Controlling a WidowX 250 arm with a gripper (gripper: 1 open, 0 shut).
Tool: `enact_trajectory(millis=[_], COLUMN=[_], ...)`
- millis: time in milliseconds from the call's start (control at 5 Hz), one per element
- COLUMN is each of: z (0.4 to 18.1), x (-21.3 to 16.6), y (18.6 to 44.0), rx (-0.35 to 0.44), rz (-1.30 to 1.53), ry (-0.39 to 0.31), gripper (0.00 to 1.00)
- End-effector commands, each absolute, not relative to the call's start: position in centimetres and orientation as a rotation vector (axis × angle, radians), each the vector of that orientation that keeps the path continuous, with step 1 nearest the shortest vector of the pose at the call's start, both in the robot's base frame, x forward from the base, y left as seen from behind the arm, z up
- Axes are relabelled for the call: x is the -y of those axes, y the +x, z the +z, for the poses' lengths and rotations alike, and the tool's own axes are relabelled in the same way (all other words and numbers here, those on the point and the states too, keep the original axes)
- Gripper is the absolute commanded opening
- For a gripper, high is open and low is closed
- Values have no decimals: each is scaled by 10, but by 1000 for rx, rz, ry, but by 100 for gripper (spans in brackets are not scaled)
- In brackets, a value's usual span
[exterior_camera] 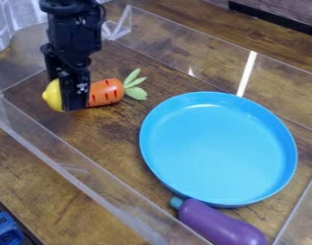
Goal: Put the lemon on the blue tray
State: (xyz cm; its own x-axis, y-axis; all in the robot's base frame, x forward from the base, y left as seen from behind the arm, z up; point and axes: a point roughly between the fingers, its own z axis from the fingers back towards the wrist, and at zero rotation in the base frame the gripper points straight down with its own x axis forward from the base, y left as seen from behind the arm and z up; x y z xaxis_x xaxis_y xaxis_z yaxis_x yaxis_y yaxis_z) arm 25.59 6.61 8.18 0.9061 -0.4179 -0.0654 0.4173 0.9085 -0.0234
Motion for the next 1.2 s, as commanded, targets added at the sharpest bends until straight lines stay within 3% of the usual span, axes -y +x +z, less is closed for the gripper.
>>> enact_trajectory(millis=[0, 600, 800, 1000], z=[104, 124, 137, 138], x=[-58, -28, 0, 35], y=[265, 269, 277, 297], rx=[5, 32, 47, 62], rz=[-458, -504, -538, -582], ry=[14, 4, 4, 7], gripper=[0, 0, 0, 0])
